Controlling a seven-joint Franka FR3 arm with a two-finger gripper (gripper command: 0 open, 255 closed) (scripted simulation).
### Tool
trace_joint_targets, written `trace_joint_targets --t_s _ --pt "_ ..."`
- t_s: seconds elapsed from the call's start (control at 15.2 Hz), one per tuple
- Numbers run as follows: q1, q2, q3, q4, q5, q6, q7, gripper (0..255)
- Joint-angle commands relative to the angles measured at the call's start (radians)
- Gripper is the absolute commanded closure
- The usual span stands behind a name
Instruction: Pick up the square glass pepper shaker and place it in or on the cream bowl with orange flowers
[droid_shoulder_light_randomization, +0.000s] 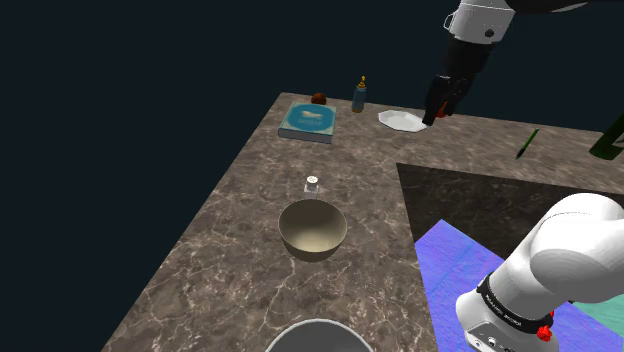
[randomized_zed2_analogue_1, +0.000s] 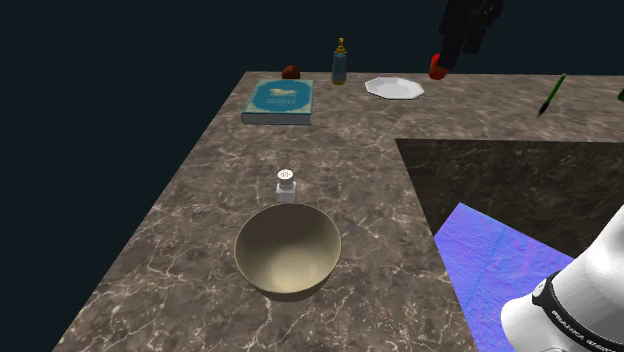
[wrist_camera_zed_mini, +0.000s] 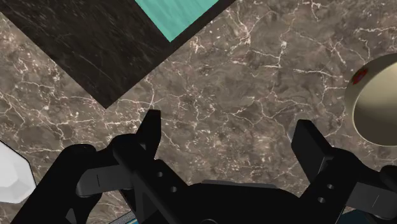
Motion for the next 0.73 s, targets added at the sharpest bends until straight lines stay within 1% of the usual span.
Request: trace_joint_targets --t_s 0.0,0.33,0.66 --pt "0.0 0.0 0.0 0.0 0.0 0.0 0.0 0" --pt "0.022 0.116 0.068 -0.019 0.039 0.125 0.083 0" --pt "0.04 0.259 0.132 -0.005 0.064 0.246 0.164 0"
